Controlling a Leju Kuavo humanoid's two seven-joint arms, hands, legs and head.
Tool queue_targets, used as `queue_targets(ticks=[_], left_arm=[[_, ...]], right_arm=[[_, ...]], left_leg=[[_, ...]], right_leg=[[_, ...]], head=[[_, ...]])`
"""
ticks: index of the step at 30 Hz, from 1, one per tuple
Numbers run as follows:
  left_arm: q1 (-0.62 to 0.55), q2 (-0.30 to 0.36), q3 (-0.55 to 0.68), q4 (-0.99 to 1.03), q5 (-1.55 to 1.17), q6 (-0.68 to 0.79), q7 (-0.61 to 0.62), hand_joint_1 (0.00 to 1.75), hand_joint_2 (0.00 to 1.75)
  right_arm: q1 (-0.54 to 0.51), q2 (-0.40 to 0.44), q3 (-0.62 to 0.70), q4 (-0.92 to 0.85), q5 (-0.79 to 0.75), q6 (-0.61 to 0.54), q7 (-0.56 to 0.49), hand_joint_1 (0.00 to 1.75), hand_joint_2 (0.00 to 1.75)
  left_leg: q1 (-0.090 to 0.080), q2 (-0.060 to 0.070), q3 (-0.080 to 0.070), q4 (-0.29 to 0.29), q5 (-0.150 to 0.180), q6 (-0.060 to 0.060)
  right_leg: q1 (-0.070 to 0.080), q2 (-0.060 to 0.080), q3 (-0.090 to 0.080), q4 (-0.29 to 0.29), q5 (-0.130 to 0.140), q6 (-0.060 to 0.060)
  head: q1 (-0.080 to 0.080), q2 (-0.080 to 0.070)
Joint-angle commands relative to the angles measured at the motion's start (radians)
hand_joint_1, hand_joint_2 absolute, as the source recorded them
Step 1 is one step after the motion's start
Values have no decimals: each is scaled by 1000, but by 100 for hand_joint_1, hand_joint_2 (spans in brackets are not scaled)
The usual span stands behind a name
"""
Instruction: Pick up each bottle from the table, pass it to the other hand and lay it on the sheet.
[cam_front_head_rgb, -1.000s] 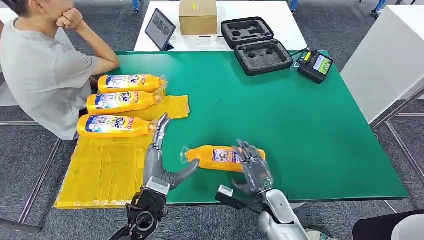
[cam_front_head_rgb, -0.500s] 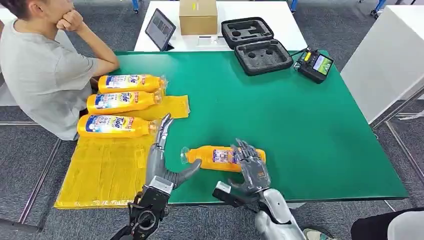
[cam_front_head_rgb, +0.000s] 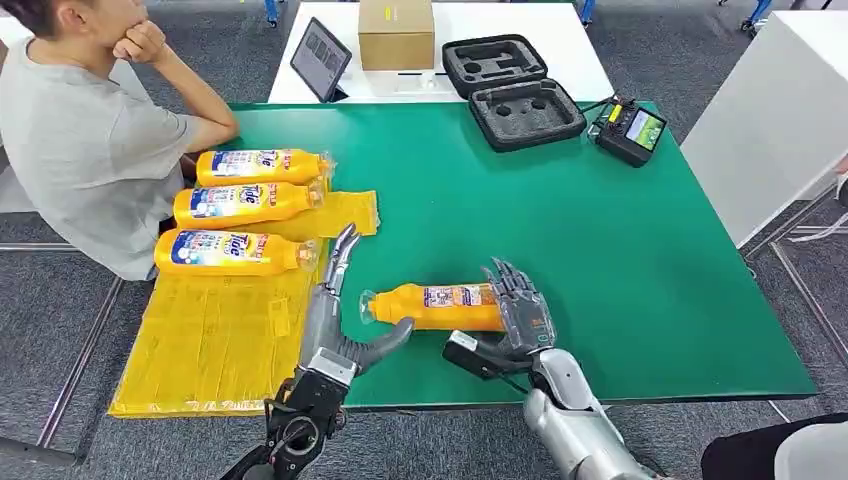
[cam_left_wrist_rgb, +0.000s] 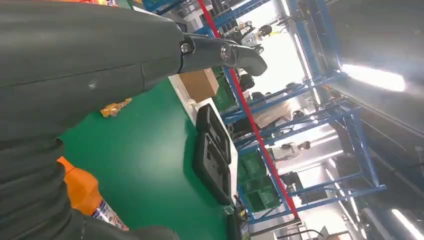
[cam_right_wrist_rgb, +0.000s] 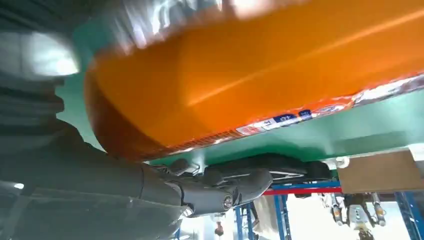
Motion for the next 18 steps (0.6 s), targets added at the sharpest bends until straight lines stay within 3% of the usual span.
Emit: queue_targets(ticks=[1,2,3,5,6,7,8,18], left_arm=[[-51,6,-27,77,14,2,3,0,175],[-52,6,-28,78,14,3,3,0,175],[-53,5,-29,79,15,3,3,0,175],[-56,3,-31,81,16,6,3,0,175],[-56,3,-33,81,16,3,3,0,175],[-56,3,-33,81,16,3,3,0,175],[-56,2,-34,82,15,1,3,0,175],[-55,3,-39,81,7,7,3,0,175]], right_arm=[[-76,-14,-10,181,3,74,10,117,175],[-74,-15,-10,181,3,70,8,93,175],[-72,-14,-10,183,9,58,16,2,175],[-72,-12,-12,192,8,63,11,0,175],[-73,-14,-10,193,15,65,16,16,175],[-73,-14,-10,193,15,65,16,16,175],[-69,-13,-9,191,19,59,19,0,175],[-63,-7,21,184,71,67,45,0,175]], left_leg=[[1,-2,3,0,-1,-2],[1,-2,4,0,-1,-2],[1,-2,3,0,0,-2],[1,-2,3,0,-1,-2],[1,-2,2,-1,0,-1],[1,-2,4,0,-1,-2],[2,-3,4,-1,0,-2],[1,-3,8,-1,0,-2]], right_leg=[[1,-1,4,-1,-1,-1],[1,-1,5,-1,-1,-2],[1,-1,4,-1,-1,-1],[1,-1,4,-1,-1,-1],[1,-1,3,-1,0,-1],[1,-1,5,-1,-1,-2],[1,-2,5,-2,-1,-2],[1,-2,9,-2,0,-2]], head=[[0,0],[0,0],[0,0],[0,0],[0,0],[0,0],[0,0],[0,0]])
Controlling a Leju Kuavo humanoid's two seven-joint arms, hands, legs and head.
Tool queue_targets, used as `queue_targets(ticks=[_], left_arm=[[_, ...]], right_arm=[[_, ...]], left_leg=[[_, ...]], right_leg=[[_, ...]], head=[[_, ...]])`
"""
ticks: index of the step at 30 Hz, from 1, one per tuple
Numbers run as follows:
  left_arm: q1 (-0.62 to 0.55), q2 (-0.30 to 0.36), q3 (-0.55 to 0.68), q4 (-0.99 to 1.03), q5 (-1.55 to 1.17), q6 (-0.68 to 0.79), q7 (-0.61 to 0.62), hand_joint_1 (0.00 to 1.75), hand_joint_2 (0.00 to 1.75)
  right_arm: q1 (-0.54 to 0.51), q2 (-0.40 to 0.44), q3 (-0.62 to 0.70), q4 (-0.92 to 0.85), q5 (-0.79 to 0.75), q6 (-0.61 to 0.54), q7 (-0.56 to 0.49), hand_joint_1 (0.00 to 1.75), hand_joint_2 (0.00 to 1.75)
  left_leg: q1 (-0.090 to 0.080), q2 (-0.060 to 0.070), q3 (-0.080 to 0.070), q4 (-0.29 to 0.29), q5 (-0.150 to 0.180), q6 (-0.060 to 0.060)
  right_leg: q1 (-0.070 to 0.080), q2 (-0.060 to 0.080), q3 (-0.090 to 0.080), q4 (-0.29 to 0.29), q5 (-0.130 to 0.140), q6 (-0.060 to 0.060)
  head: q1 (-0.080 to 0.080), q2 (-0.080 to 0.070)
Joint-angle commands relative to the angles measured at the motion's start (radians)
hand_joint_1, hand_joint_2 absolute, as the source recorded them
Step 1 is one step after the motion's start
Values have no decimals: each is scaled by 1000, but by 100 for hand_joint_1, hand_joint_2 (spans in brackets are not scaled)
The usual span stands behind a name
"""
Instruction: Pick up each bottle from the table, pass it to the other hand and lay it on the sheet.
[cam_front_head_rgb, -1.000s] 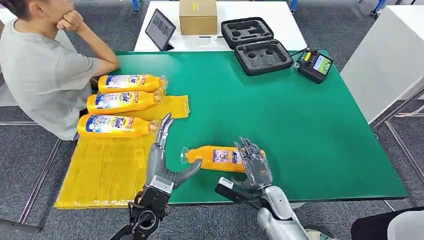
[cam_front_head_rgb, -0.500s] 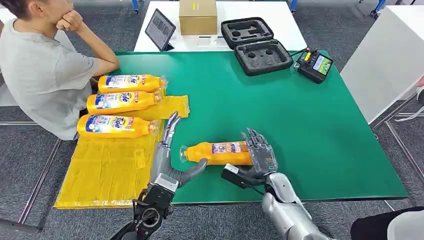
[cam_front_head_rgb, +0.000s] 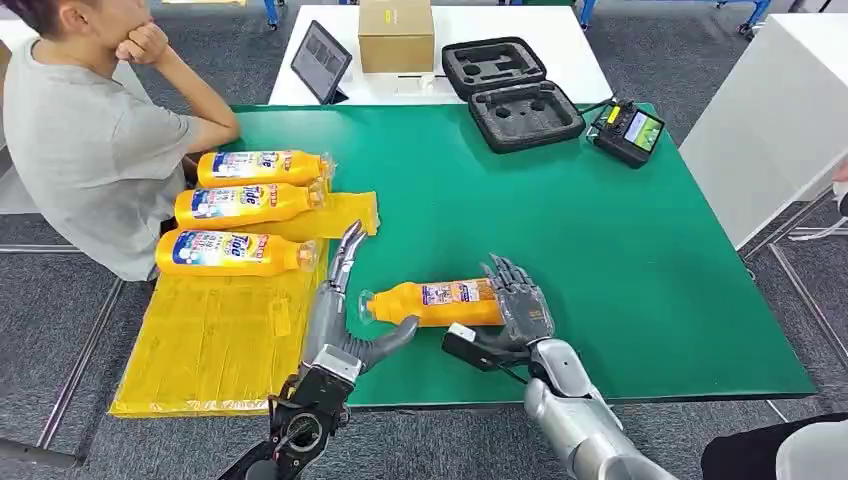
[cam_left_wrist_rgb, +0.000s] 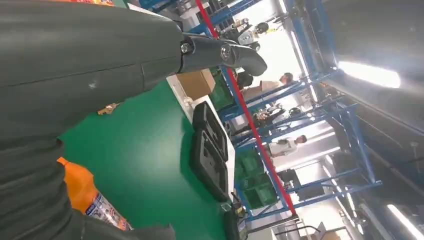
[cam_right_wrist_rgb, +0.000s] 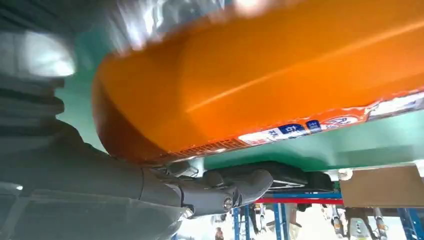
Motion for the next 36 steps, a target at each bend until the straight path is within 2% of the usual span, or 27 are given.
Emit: queue_targets(ticks=[1,14,23,36], left_arm=[[-35,7,-22,63,-4,4,3,0,175],[-31,10,-22,51,-8,8,3,0,175],[-32,8,-25,44,-8,6,3,0,175],[-28,9,-17,40,-7,2,3,0,175]], right_arm=[[-1,-3,20,84,42,13,29,0,175],[8,18,48,35,70,8,17,0,175],[-31,26,51,60,58,125,33,0,175],[-55,40,74,76,70,149,39,0,175]], left_leg=[[1,-2,2,-1,0,-2],[1,-1,4,-1,0,-1],[1,1,4,0,0,-1],[1,2,5,-1,0,-2]], right_leg=[[1,-1,3,-2,0,-1],[1,0,5,-1,0,-1],[1,0,4,-1,0,-1],[2,1,5,-1,0,-2]], head=[[0,0],[0,0],[0,0],[0,0]])
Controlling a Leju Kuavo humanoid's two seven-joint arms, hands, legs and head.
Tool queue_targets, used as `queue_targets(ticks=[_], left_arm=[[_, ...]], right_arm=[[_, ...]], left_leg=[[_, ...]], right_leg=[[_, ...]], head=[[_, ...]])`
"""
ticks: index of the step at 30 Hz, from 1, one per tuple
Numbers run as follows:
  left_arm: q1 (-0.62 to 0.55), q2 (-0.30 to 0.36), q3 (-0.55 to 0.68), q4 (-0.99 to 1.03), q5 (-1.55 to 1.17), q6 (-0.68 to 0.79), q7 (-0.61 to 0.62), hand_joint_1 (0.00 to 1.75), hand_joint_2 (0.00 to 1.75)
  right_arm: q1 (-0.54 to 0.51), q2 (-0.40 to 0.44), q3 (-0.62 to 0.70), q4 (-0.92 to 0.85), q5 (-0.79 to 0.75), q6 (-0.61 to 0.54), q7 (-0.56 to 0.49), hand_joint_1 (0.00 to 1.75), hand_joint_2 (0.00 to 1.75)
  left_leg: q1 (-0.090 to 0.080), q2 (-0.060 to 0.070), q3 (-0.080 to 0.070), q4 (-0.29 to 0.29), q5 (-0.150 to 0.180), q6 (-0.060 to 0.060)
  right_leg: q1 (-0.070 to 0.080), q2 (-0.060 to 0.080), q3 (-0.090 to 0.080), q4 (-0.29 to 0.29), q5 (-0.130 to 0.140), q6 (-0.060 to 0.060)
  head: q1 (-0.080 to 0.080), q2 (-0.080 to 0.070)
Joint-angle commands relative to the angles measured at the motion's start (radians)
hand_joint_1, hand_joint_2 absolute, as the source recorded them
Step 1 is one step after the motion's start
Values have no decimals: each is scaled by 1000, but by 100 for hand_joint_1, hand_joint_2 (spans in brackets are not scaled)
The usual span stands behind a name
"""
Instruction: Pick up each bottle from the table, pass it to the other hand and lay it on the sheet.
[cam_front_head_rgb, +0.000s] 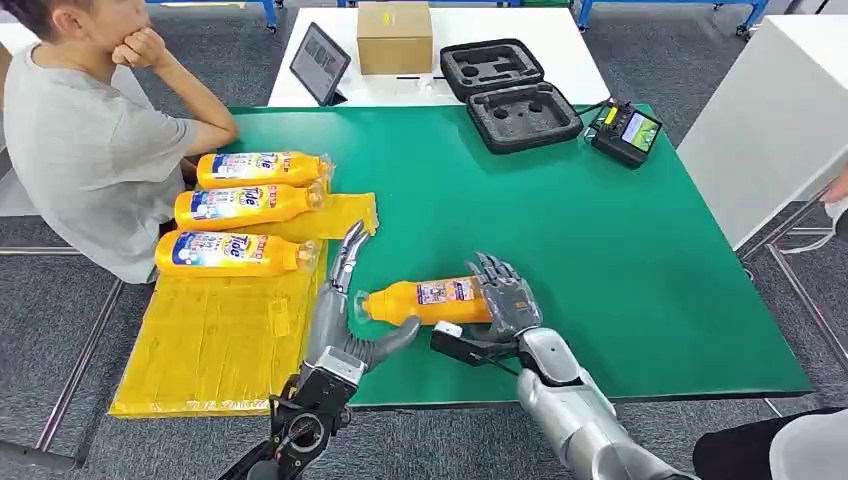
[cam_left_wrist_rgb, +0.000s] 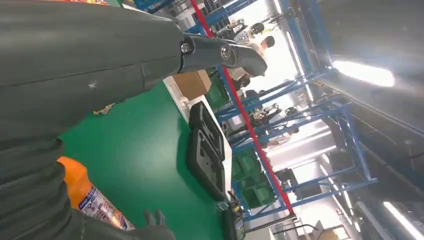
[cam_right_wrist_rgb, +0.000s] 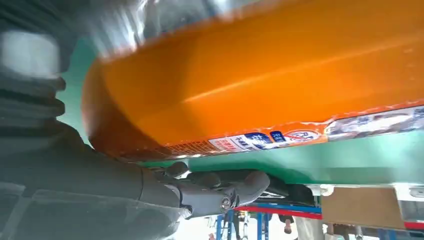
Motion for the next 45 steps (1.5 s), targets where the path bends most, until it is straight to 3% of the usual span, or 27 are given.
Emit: queue_targets(ticks=[1,28,29,31,42,45], left_arm=[[-26,9,-13,43,2,-3,3,0,175],[-29,10,-19,58,-4,-1,3,0,175],[-29,10,-19,58,-4,-1,3,0,175],[-34,7,-20,66,-4,-3,3,0,175],[-44,3,-24,77,-4,-3,3,0,175],[-40,8,-23,60,-2,9,3,0,175]], right_arm=[[-18,5,35,91,3,38,16,0,175],[-12,25,68,134,27,124,52,3,175],[-12,25,68,134,27,124,52,141,175],[-10,21,66,141,22,146,46,175,175],[-10,11,52,154,-2,194,29,175,175],[-7,16,10,145,-69,210,-30,175,175]], left_leg=[[2,-2,1,-1,0,-3],[2,-2,4,-2,0,-2],[1,-1,4,-1,0,-2],[2,-2,4,-1,0,-2],[2,-3,5,-1,0,-2],[1,-2,7,-1,0,-1]], right_leg=[[2,-1,2,-2,0,-2],[2,-1,5,-2,0,-2],[1,0,4,-2,0,-2],[2,-1,5,-2,0,-2],[2,-2,6,-2,0,-2],[1,-1,7,-2,0,-2]], head=[[0,0],[0,0],[0,0],[0,0],[0,0],[0,0]])
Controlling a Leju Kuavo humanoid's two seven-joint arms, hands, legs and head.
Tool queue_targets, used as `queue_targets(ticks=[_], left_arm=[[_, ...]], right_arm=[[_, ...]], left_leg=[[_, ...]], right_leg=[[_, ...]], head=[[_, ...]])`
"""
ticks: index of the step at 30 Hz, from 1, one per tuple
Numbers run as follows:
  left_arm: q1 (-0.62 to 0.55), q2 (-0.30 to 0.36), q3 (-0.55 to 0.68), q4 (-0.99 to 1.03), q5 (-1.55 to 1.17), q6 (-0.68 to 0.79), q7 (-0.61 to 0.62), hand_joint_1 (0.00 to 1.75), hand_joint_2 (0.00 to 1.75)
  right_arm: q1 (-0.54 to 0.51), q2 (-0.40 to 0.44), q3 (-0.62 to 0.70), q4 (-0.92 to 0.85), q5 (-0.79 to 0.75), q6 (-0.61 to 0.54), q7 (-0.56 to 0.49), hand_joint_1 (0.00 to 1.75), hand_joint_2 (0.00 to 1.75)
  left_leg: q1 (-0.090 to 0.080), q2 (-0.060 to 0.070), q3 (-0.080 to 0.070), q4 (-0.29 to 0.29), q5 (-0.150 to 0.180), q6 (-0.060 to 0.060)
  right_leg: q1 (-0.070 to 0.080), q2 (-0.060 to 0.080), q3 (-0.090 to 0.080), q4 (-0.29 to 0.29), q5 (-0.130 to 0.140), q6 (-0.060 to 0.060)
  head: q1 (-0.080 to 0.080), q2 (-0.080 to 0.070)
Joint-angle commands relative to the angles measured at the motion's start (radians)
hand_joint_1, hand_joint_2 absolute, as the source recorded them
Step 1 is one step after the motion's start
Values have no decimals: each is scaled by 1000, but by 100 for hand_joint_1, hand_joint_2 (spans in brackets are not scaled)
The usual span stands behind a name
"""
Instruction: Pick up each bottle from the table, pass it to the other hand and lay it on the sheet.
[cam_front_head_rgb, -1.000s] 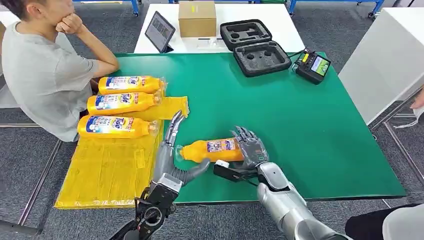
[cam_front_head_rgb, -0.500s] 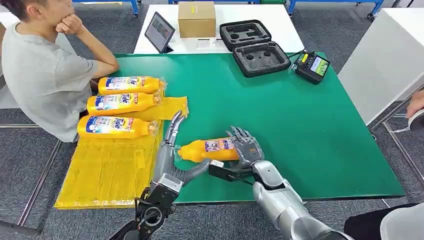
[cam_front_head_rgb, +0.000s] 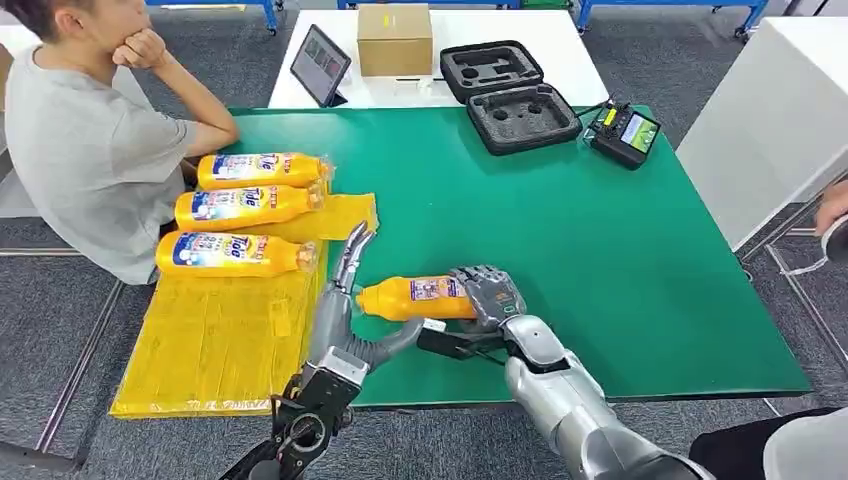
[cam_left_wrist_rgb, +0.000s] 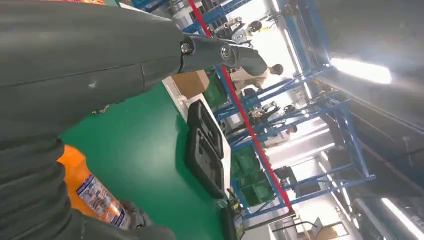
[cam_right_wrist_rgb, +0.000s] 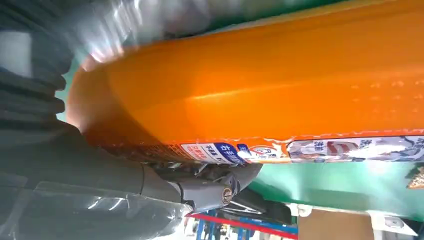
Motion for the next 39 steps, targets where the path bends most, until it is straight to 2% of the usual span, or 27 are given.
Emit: queue_targets(ticks=[1,5,12,16,19,25,27,32,36,37,39], left_arm=[[-29,13,-15,34,1,24,3,0,175],[-21,14,3,3,-11,45,3,0,175],[-4,0,46,-28,-28,45,3,0,175],[23,-32,119,-87,-32,45,3,0,175],[51,-76,197,-129,-12,45,3,0,175],[68,-101,213,-113,104,43,3,0,175],[62,-130,241,-8,192,-18,3,0,175],[52,-151,254,127,263,-95,3,0,175],[52,-151,254,127,263,-95,3,0,175],[9,-154,221,275,351,-175,20,0,175],[-25,-153,176,363,395,-195,3,0,175]], right_arm=[[46,-1,-81,81,-148,95,-126,175,175],[46,13,-195,66,-327,188,-245,175,175],[48,8,-230,55,-398,203,-278,175,175],[60,3,-257,27,-505,245,-342,175,175],[78,0,-251,-14,-572,225,-358,175,175],[113,-2,-258,-66,-659,175,-382,175,175],[144,8,-268,-121,-725,166,-413,175,175],[188,16,-251,-193,-774,155,-426,175,175],[188,16,-251,-193,-774,155,-426,175,175],[205,18,-231,-220,-801,169,-437,175,175],[221,19,-204,-245,-819,165,-436,175,175]], left_leg=[[2,-6,1,-2,1,-2],[1,-3,1,-1,0,-2],[2,-3,2,-1,0,-2],[1,-2,2,-1,-1,-2],[1,-1,1,0,-1,-2],[2,-3,0,-1,-1,-2],[1,-4,0,-1,0,-2],[1,-3,-2,-2,0,-2],[1,-3,-5,-1,-1,-2],[1,-3,-5,-1,-1,-2],[1,-5,-6,-2,0,-1]], right_leg=[[2,-4,3,-3,0,-2],[1,-2,2,-2,0,-1],[2,-1,2,-2,1,-3],[2,0,3,-2,0,-2],[2,0,2,-1,0,-2],[2,-1,2,-2,0,-3],[1,-2,2,-2,0,-3],[1,-1,0,-2,0,-3],[1,-1,-2,-1,0,-2],[1,-1,-3,-1,0,-3],[1,-2,-3,-2,0,-2]], head=[[0,0],[0,0],[0,0],[0,0],[0,0],[0,0],[0,0],[0,0],[0,0],[0,0],[0,0]])
